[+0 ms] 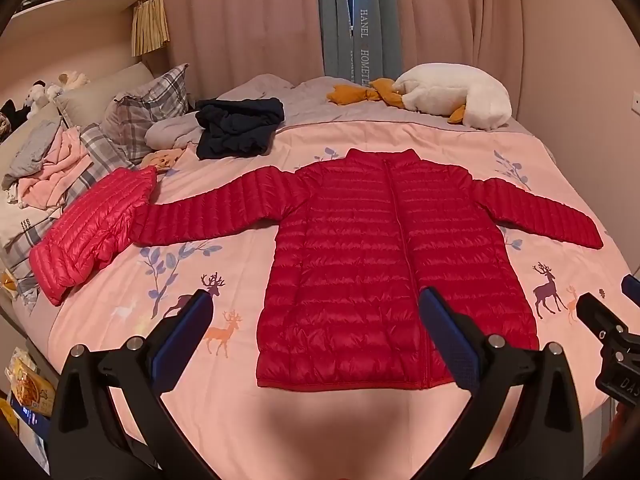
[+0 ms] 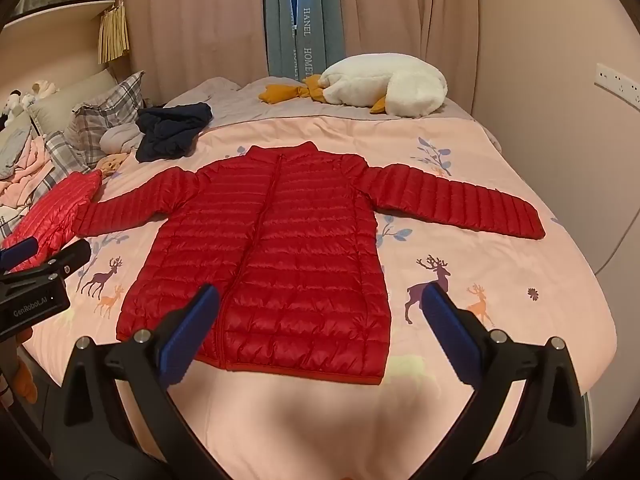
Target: Fold large clothes
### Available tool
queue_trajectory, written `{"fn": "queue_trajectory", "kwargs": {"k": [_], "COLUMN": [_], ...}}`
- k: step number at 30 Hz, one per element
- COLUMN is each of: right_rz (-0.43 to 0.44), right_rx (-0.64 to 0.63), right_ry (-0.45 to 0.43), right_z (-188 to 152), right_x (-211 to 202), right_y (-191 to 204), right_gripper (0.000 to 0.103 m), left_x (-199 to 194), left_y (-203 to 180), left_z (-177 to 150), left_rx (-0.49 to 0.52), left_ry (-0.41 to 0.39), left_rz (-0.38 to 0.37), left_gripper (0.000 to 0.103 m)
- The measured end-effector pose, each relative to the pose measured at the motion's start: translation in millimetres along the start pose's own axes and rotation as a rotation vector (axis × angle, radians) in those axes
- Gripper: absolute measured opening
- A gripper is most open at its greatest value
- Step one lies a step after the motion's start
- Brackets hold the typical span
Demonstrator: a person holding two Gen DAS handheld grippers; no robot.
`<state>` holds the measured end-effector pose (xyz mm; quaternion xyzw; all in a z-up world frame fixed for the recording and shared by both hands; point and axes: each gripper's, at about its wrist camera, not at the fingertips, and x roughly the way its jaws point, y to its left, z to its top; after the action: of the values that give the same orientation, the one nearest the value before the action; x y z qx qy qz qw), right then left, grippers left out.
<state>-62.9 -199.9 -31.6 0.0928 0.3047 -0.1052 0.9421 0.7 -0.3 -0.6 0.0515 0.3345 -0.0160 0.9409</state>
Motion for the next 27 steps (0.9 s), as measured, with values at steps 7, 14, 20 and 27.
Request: {"fn": "queue_trajectory", "kwargs": {"k": [7,14,20,27], "right_rz": [-0.002,0.001,0.0,0.0], "right_rx": [-0.002,0.0,0.0,0.001], "right_ry": [-0.002,-0.001,-0.001,0.0], "right_z": [-1.5,-0.9,-1.5,-2.1], "right_x": [-1.1,-0.9,-1.2,-1.0], "right_y": [1.2,0.6,1.5,1.9], "right_gripper": [0.101,0.101,0.101,0.101], "left_x": [0.2,0.1,-0.5,-4.1], "left_y": [0.1,0.2,-0.1,-2.7], "left_z": [0.1,0.0,0.2,1.4], "left_rx": [-0.003,-0.004,-0.003,-0.003], "left_ry": [0.003,0.003,0.002,0.003], "left_rz": [-0.002,-0.004,-0.002,-0.002], "left_gripper": [0.102,0.102,0.102,0.102]}}
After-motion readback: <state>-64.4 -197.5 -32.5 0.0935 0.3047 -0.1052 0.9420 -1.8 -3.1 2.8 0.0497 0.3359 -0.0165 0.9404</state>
